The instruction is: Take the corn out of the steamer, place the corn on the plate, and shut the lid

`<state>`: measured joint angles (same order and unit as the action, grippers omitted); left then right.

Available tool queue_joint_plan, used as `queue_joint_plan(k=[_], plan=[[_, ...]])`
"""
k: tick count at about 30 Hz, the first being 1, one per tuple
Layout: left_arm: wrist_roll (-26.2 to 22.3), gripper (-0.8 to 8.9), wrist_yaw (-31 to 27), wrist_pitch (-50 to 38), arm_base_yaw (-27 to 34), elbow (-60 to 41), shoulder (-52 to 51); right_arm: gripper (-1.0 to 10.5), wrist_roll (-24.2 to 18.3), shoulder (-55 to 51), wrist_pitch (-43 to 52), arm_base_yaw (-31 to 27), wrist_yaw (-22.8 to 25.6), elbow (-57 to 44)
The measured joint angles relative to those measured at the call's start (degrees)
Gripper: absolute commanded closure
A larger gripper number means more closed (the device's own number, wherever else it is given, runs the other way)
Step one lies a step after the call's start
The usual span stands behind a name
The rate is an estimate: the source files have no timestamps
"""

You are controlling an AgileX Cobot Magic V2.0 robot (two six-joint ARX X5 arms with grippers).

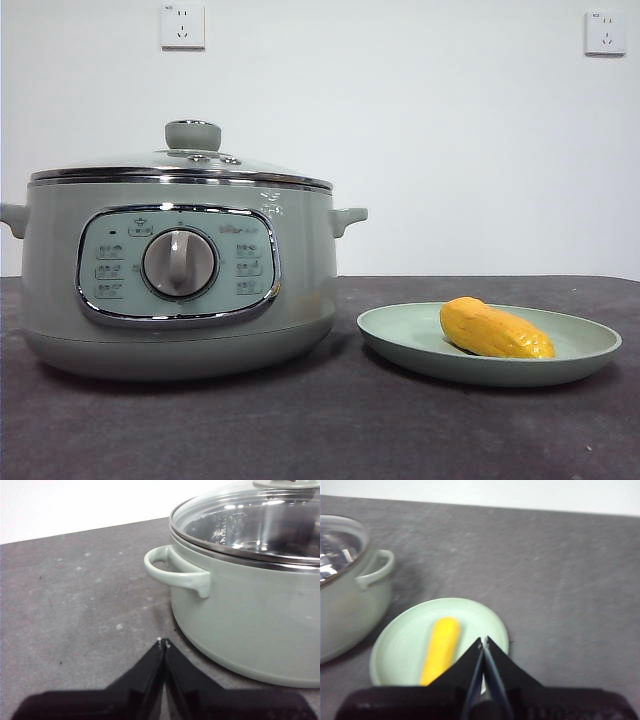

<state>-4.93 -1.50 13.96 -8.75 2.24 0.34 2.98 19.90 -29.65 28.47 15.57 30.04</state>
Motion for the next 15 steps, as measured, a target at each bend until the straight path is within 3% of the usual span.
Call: queue_joint_plan(k=[2,8,11,15], plan=[[0.00,8.16,0.00,0.00,0.00,0.00,0.02,9.5,-1.31,-3.48,2.32,-3.23,-2.21,-1.92],[0.02,8.16,0.00,0.00,0.00,0.00,0.02,9.5,-4.48,-12.92,12.81,-17.09,-16.63,-13.68],[0.02,8.16,0.00,0.00,0.00,0.00,0.02,9.5,-5.09,-16.92,16.33,-21.16,-20.79,-19.82],[0.02,8.16,0.00,0.00,0.00,0.00,0.02,9.5,-5.22,-19.65,17.16,-22.47,-21.57,-25.16]])
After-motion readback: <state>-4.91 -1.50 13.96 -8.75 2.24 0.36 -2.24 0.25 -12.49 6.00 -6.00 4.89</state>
